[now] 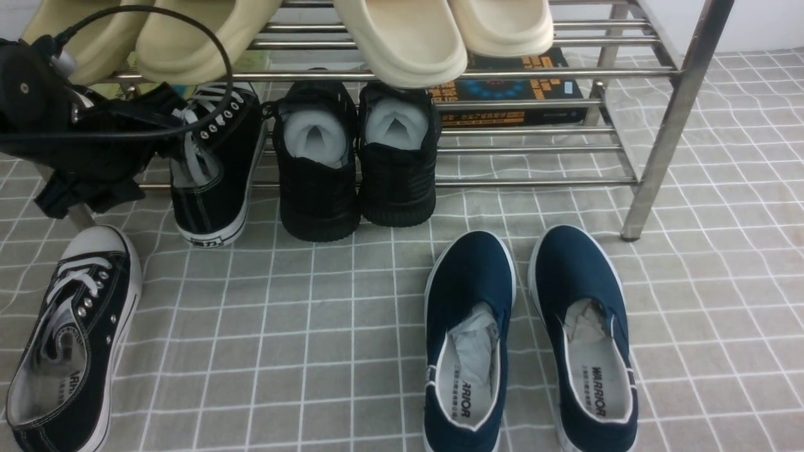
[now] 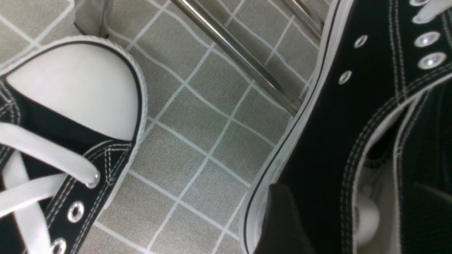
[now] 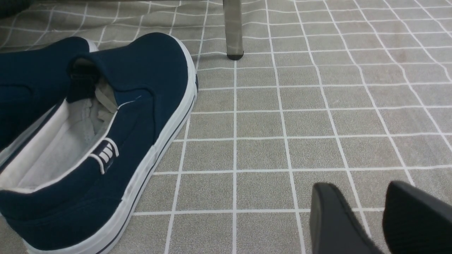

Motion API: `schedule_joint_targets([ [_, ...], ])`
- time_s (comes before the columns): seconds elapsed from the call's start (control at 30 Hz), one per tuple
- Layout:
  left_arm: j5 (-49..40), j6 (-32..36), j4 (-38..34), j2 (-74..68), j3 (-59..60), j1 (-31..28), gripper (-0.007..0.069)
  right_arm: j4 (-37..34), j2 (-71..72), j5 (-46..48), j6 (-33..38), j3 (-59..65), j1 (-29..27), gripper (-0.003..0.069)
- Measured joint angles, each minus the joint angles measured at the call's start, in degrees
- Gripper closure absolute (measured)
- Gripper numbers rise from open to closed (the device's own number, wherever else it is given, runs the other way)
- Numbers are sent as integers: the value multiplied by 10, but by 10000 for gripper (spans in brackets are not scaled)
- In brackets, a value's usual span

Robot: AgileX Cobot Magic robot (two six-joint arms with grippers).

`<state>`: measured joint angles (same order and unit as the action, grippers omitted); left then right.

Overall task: Take the shoes off the shelf with your hand from the grey coffee tablecloth.
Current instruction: 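Grasp the leftmost shoe on the bottom shelf of the shoe rack with the left gripper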

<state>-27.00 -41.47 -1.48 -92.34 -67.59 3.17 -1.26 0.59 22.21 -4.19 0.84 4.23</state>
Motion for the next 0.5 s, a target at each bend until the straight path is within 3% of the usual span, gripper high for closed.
schedule_joint_targets([
  [0.17,25,1,-2,-39,0,0,165,0,0,0,0,0,0,420],
  [0.23,38,2,-4,-65,0,1,214,0,0,0,0,0,0,420],
  [0.3,42,2,-9,-76,0,1,297,0,0,0,0,0,0,420],
  [0.33,39,2,-8,-78,0,1,384,0,0,0,0,0,0,420],
  [0.37,39,2,-8,-78,0,1,398,0,0,0,0,0,0,420],
  [0.4,34,4,-7,-78,0,1,517,0,0,0,0,0,0,420],
  [0.5,7,11,-14,-70,0,1,585,0,0,0,0,0,0,420],
])
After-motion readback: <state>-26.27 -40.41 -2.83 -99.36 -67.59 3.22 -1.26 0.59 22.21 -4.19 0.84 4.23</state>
